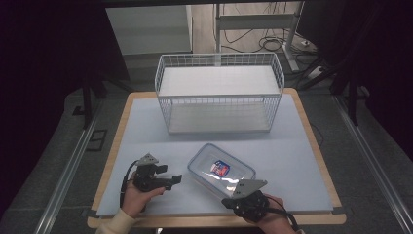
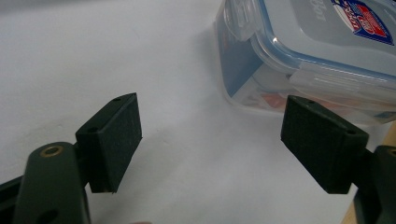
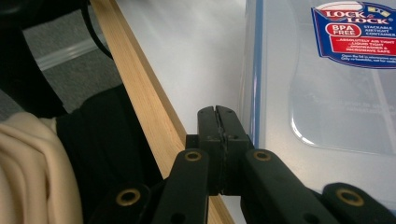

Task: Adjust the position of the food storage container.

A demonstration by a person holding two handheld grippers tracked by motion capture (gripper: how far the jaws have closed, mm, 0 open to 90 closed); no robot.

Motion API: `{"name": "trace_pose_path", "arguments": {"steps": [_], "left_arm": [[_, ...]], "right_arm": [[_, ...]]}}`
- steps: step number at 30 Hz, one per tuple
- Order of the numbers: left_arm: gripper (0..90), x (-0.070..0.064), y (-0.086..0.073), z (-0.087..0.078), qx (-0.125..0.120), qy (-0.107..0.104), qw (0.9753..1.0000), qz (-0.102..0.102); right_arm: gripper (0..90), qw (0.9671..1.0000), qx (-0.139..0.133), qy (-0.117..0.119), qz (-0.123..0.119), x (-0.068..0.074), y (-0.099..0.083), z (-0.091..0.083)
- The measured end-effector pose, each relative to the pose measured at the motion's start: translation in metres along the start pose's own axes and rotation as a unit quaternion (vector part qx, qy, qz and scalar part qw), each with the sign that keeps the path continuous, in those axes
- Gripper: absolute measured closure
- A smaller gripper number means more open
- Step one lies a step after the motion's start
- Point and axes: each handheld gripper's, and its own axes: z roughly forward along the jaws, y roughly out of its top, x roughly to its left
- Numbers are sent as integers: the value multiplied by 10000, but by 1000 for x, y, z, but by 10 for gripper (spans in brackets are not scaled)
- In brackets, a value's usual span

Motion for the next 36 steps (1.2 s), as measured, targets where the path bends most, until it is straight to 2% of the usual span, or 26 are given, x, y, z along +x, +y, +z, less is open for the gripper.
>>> {"name": "trace_pose_path", "arguments": {"steps": [3, 7, 9, 12, 16, 19, 28, 36], "left_arm": [[204, 1, 0, 1, 20, -4, 10000, 12], [204, 1, 0, 0, 29, -5, 10000, 33], [204, 1, 0, 0, 30, -9, 10000, 29], [205, 1, 0, 0, 28, -10, 10000, 37], [204, 1, 0, 0, 14, -19, 10000, 6], [204, 1, 0, 0, 8, -12, 10000, 10], [204, 1, -1, 1, 20, -4, 10000, 8], [204, 1, -1, 1, 11, -7, 10000, -11]], "right_arm": [[899, 9999, 122, -95, -55, 4, -1, -2], [899, 9993, 304, -197, -58, 5, -8, 6], [899, 9992, 341, -186, -56, 4, -9, 7], [899, 9987, 352, -337, -124, 4, -9, 5], [899, 9988, 299, -387, -81, 1, -13, 0], [899, 9984, 272, -500, 75, -6, -19, -6], [899, 9964, 238, -779, 255, -20, -28, -16], [899, 9940, 132, -965, 497, -39, -36, -27]]}}
